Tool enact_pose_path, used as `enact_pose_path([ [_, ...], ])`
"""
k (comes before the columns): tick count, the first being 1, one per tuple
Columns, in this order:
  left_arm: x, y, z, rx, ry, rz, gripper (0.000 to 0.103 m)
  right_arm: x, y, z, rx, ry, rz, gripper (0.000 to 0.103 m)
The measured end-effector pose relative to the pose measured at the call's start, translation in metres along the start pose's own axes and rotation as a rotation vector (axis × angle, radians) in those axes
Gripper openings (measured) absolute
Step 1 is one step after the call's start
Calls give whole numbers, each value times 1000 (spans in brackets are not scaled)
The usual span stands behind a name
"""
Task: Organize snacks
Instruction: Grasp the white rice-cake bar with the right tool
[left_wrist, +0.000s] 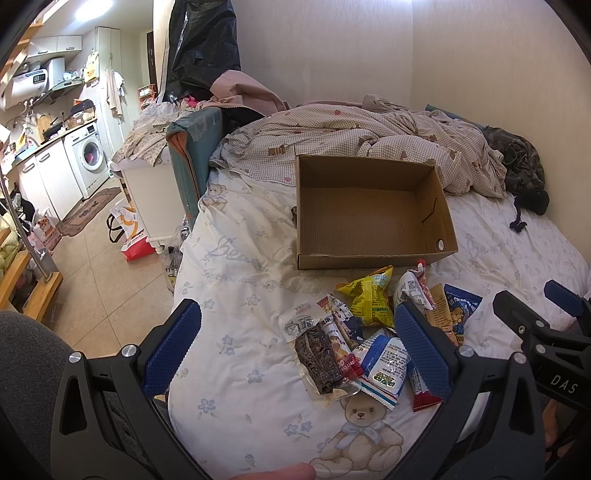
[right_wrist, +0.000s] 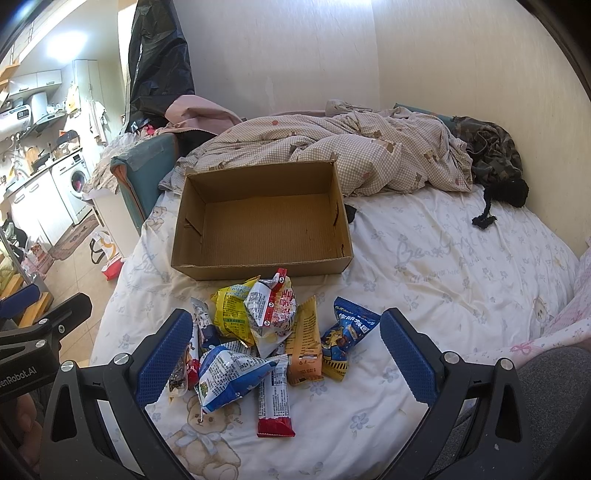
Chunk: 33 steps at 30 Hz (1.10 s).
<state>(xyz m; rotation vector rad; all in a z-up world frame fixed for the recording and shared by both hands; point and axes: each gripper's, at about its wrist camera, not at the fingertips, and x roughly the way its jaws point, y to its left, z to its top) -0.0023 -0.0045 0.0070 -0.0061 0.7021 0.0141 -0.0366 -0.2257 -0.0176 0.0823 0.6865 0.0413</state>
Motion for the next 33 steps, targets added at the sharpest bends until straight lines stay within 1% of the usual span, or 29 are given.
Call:
enact_pose_path([
  [12,0,-1,0,2,4,1,103,0,0,0,1,4,2,103],
  [14,1,0,2,1,14,-2,103,-2,-1,5,11,19,11,103],
  [15,1,3,2,1,23,-4,103,1,-3,6,22,42,27,103],
  [16,3,4,1,-1,28,-5,103,5,-6,9,40,79,60,103],
  [18,6,9,1,-11,46,-1,103,20,-14,12,80,190,111,103],
  [20,9,15,1,-28,63,13,103,39,-26,14,122,308,122,103],
  [22,13,19,-1,-43,79,21,103,53,-40,9,186,380,132,103],
  [23,15,21,-1,-55,85,23,103,63,-48,3,230,437,138,103],
  [24,17,22,-1,-62,90,26,103,76,-55,-7,278,511,149,101],
  [25,18,23,-1,-69,97,30,103,84,-57,-17,299,554,153,90],
  [26,21,24,-1,-76,107,32,103,96,-57,-28,311,629,155,84],
  [27,23,24,-1,-80,115,32,103,104,-55,-35,305,671,152,78],
  [29,28,25,-1,-85,131,36,103,120,-44,-48,275,759,162,70],
  [30,29,25,-1,-82,137,42,103,127,-37,-52,256,788,160,68],
  [33,34,29,-3,-90,164,57,103,144,-18,-58,166,806,123,62],
])
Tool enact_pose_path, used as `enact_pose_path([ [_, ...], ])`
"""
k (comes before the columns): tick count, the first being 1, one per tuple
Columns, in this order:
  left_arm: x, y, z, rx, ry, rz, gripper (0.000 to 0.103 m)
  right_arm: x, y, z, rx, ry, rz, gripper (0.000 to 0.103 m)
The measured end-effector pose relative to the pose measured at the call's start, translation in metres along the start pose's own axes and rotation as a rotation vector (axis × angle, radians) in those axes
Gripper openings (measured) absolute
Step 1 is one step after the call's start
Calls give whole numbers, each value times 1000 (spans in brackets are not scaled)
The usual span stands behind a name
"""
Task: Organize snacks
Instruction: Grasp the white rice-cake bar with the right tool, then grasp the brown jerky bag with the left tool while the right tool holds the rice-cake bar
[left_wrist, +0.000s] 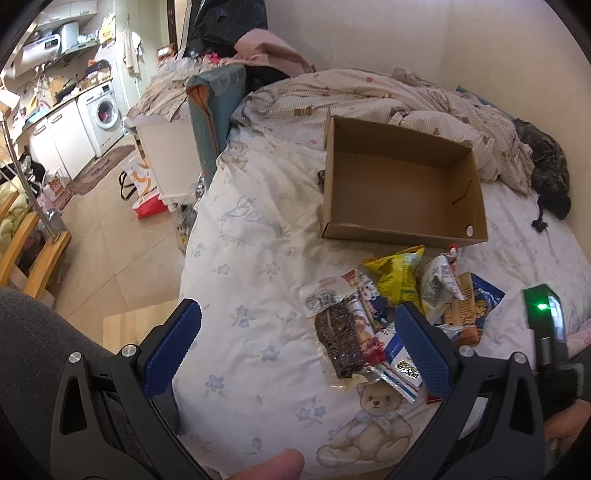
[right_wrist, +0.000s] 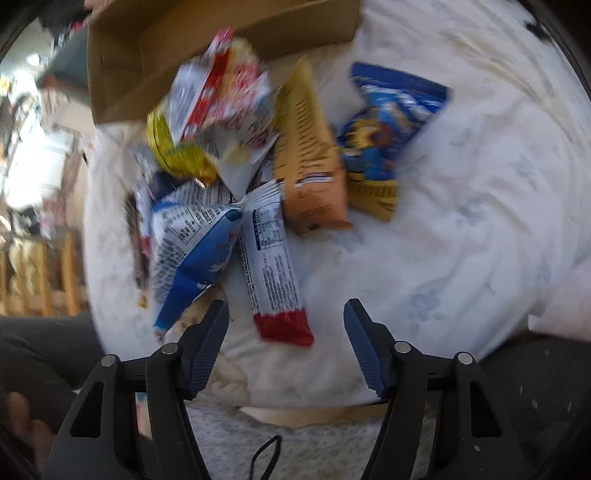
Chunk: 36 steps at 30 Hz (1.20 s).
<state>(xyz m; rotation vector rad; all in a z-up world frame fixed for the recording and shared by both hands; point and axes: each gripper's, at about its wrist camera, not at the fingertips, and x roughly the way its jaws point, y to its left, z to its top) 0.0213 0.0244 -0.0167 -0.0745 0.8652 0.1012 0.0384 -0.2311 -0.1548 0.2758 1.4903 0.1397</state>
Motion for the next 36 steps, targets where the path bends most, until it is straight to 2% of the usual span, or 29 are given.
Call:
enact_pose_path([
  [2,4,5,-1,-21,21,-1,103,8,9,4,-28,12,-22,58],
  [4,5,9,-1,-33,31,4,103,17,17,7,-61,21,-55,44],
  [6,4,11,-1,-40,34,7,103,18,21,9,-83,23,-93,36],
  [9,3,13,0,-51,36,7,103,9,18,3,-82,9,-89,36],
  [17,11,16,1,-71,74,25,103,-56,-7,-26,-23,-32,30,35],
  [19,14,17,2,-74,87,39,103,-73,-12,-28,-20,-60,54,35],
  [21,21,22,4,-85,112,40,103,-95,-16,-25,-24,-134,63,34],
  [25,44,27,10,-121,209,36,103,-123,-11,-10,-59,-289,47,33],
  [29,82,19,4,-151,370,-21,103,-127,-17,2,-50,-330,121,31],
  [31,100,14,-2,-166,431,-34,103,-119,-17,5,-45,-321,142,21],
  [34,118,11,-10,-202,489,-34,95,-101,-17,7,0,-275,158,21],
  [36,123,8,-14,-202,504,-38,95,-95,-23,9,23,-236,173,23],
])
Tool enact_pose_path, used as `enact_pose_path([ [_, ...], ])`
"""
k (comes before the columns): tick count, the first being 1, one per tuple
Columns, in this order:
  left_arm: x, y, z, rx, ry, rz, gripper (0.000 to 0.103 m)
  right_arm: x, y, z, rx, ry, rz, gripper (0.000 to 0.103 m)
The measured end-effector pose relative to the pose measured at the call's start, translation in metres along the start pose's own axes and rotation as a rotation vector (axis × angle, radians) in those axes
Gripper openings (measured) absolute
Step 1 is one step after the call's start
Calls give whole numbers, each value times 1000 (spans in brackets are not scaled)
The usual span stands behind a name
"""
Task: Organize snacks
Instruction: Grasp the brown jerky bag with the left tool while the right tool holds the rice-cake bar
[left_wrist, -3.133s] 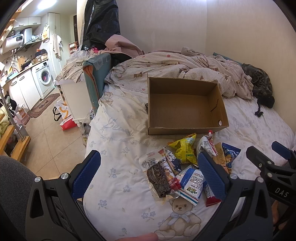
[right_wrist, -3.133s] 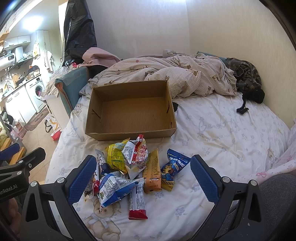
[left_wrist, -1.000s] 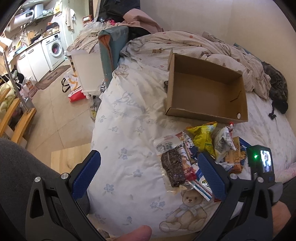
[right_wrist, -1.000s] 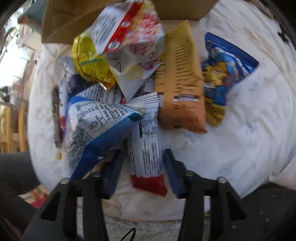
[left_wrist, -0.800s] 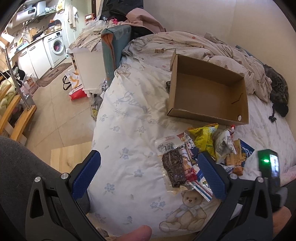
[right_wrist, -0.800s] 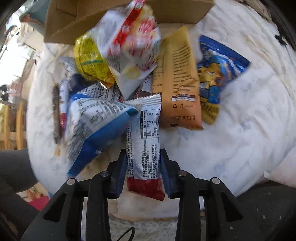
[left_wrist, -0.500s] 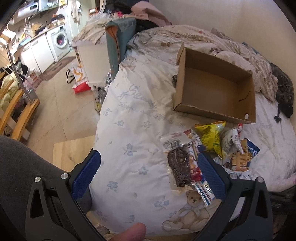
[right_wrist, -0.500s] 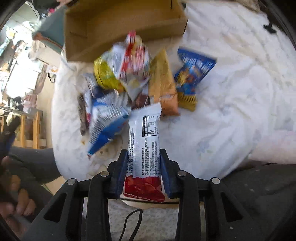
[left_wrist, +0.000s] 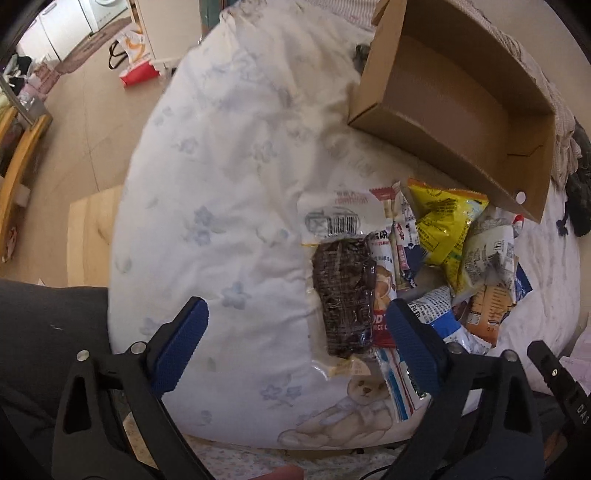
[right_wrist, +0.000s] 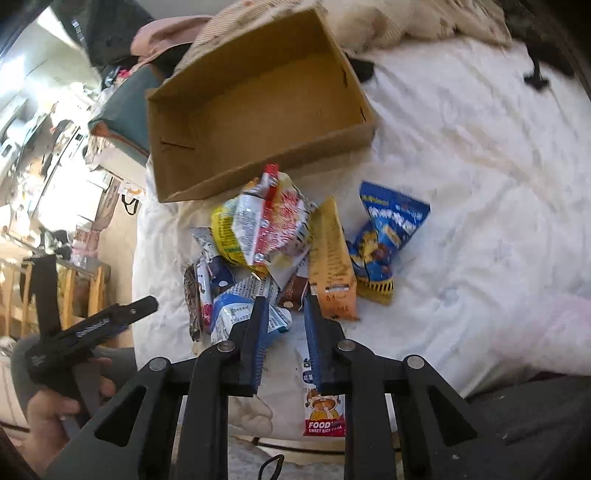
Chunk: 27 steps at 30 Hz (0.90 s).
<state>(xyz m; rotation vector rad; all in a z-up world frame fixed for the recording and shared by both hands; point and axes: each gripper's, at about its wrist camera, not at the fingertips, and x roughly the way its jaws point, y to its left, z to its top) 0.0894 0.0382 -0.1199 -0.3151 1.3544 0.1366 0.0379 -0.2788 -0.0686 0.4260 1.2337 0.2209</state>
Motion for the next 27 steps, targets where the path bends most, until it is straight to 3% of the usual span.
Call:
enact_pose_path([
  [2,13,-6,-1,11,47,-16,95,10,-7,-4,12,66,-38,30],
  [4,24,-7,-2,-1,82,-28,95,29,-12,-11,30,163,-75,60],
  [6,36,-9,-1,-19,107,-40,95,56,-12,-21,32,273,-101,60],
  [11,57,-11,-3,-43,143,-73,80,96,4,-39,-72,381,-215,56],
  [14,58,-11,-4,-48,142,-101,68,109,12,-44,-144,384,-289,43],
  [16,62,-9,-5,-57,139,-114,56,109,13,-43,-154,370,-292,35],
  [17,62,-7,-6,-62,137,-93,46,106,12,-42,-146,360,-282,35],
  [22,68,-3,-9,-61,129,-94,43,74,11,-35,-90,242,-209,34],
  [24,66,-6,-12,-45,109,-73,38,56,8,-34,-63,185,-180,34],
  [25,63,-5,-13,-46,94,-55,30,48,8,-34,-53,157,-172,34],
  [27,57,0,-14,-66,75,-61,28,30,7,-31,-41,85,-140,34],
])
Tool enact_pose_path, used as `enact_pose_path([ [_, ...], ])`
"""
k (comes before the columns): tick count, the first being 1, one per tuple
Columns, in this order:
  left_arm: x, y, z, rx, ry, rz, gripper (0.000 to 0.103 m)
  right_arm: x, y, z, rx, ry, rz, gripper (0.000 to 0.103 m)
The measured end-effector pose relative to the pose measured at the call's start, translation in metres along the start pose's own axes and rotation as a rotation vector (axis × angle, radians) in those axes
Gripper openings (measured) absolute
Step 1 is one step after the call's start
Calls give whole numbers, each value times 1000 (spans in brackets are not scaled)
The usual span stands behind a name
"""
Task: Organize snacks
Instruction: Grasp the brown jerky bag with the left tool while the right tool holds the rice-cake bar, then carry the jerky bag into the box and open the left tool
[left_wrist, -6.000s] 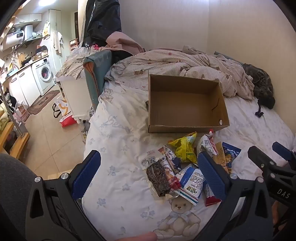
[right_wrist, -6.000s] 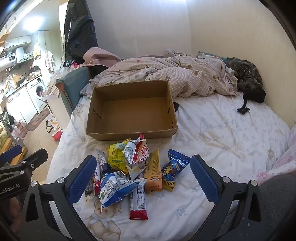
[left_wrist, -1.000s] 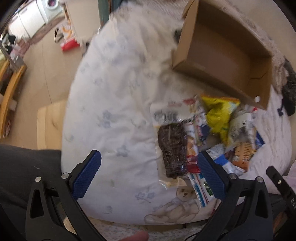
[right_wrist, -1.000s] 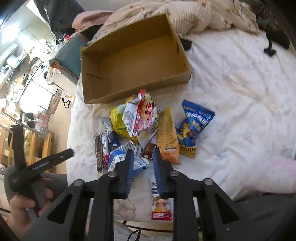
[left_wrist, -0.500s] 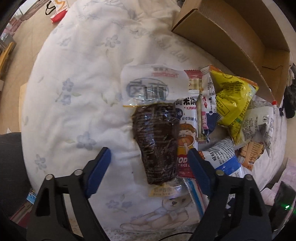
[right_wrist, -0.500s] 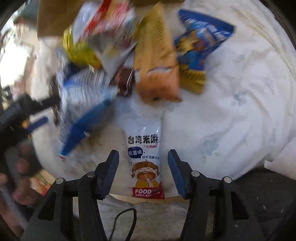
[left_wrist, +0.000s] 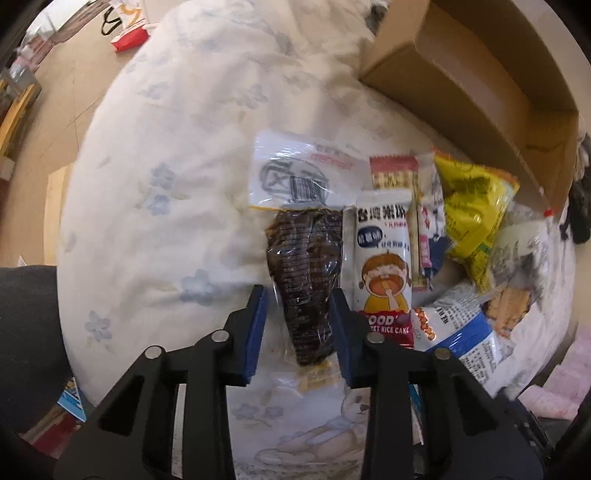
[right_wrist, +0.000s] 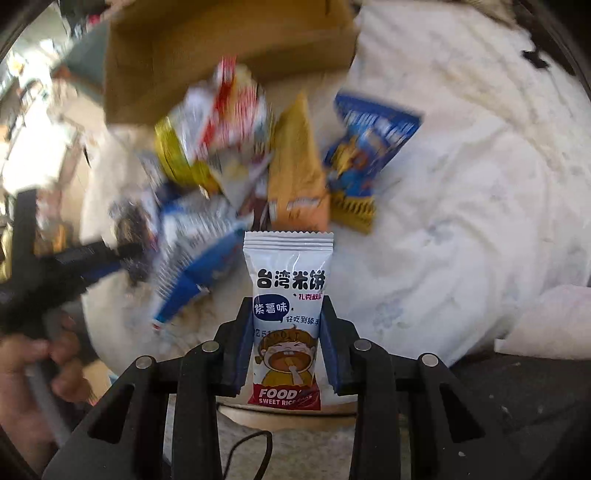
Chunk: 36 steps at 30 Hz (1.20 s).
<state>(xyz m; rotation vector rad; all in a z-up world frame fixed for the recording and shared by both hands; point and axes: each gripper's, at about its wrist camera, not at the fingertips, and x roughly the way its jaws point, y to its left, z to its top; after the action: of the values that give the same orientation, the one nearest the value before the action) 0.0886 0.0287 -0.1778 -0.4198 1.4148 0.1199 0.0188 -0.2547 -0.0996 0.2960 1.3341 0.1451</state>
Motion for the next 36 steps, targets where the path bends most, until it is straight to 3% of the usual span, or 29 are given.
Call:
enact_pose_path([
  [1,-5,1,0,-6,-8,4,20,-10,-1,-1,5,-40,19,34],
  [3,-9,2,3,-18,-8,3,19,-20,-8,-5,9,-81,41,34],
  [4,-10,4,2,-21,-11,16,10,-21,-5,-6,13,-91,50,34],
  [8,-19,20,3,-34,-2,3,12,-19,-9,-2,15,-85,64,34],
  [9,-17,24,3,-44,7,5,14,-20,-10,0,14,-82,67,34],
  [10,-13,28,3,-56,18,5,28,-22,-8,0,14,-80,70,34],
  [11,-10,32,4,-86,29,-10,51,-21,-7,0,14,-79,73,34],
  [13,-10,38,2,-136,25,-60,67,-18,-7,-4,15,-77,78,34],
  [15,-10,32,3,-116,10,-42,69,-23,-11,0,16,-73,82,34],
  [19,8,9,6,-17,27,72,69,-24,-12,3,23,-71,89,34],
  [23,19,-7,5,-7,15,116,90,-20,-12,4,20,-61,85,34],
  [25,27,-22,4,36,20,141,94,-19,-12,4,22,-59,81,34],
  [27,33,-33,-1,102,13,171,93,-19,-14,5,29,-60,84,34],
  [32,16,-23,-14,74,-26,165,52,-21,-15,5,40,-70,96,34],
  [36,1,-11,-16,61,-39,138,43,-24,-14,4,41,-79,104,34],
])
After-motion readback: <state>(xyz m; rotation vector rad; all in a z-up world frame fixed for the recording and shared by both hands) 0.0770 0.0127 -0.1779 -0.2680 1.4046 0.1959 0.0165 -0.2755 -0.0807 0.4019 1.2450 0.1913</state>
